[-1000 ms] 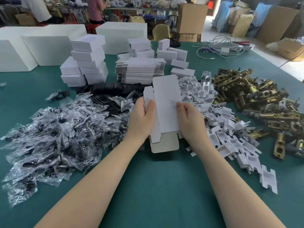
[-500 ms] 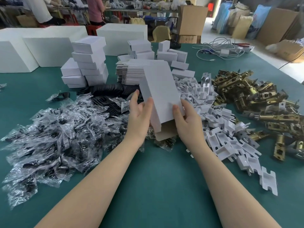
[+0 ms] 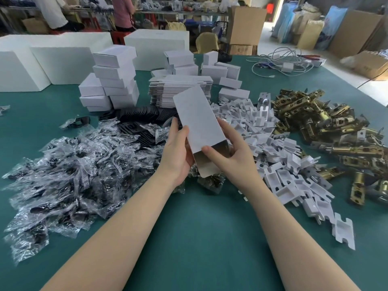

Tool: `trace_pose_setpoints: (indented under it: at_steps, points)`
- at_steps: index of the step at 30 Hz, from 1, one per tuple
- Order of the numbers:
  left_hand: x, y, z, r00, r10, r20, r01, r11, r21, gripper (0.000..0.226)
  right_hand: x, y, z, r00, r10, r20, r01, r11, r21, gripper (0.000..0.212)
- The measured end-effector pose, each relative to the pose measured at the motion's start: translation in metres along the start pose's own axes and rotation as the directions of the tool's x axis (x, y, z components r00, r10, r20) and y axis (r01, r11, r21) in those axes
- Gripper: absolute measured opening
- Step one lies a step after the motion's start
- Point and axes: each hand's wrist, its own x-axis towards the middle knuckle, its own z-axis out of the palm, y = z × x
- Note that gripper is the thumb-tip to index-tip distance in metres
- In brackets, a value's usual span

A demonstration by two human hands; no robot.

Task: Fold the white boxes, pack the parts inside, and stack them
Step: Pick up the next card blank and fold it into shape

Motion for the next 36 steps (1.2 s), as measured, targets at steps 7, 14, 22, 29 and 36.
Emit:
trace_pose_setpoints:
  at_steps: [7,14,22,29,36]
  points:
    - [0.000,0.003,-0.001,0.996,0.030,0.081,-0.032,0.999,0.028,0.043,0.002,-0.002,0.001,0.998,-0.041,-0.044,0.037,0.994,-0.099,0.070]
    - [-0.005,0.006,-0.002,0.990,0.032,0.134,-0.077,0.935,0.345,0.030,0.004,0.002,-0.002,0.969,0.070,-0.237,-0.065,0.997,0.031,0.055]
    - [-0.006,0.006,-0.009,0.969,0.063,0.239,-0.170,0.871,0.461,0.046,0.008,0.007,-0.010,0.950,0.095,-0.296,-0.068,0.992,0.102,0.037]
    - [-0.009,0.019,-0.016,0.949,-0.101,0.298,-0.001,0.946,0.326,0.036,0.016,0.001,-0.026,0.924,0.382,-0.038,-0.300,0.781,0.548,0.019]
    - [-0.009,0.022,-0.018,0.973,-0.079,0.215,0.000,0.938,0.347,0.036,0.012,0.009,-0.044,0.956,0.208,0.209,-0.286,0.824,0.488,0.037]
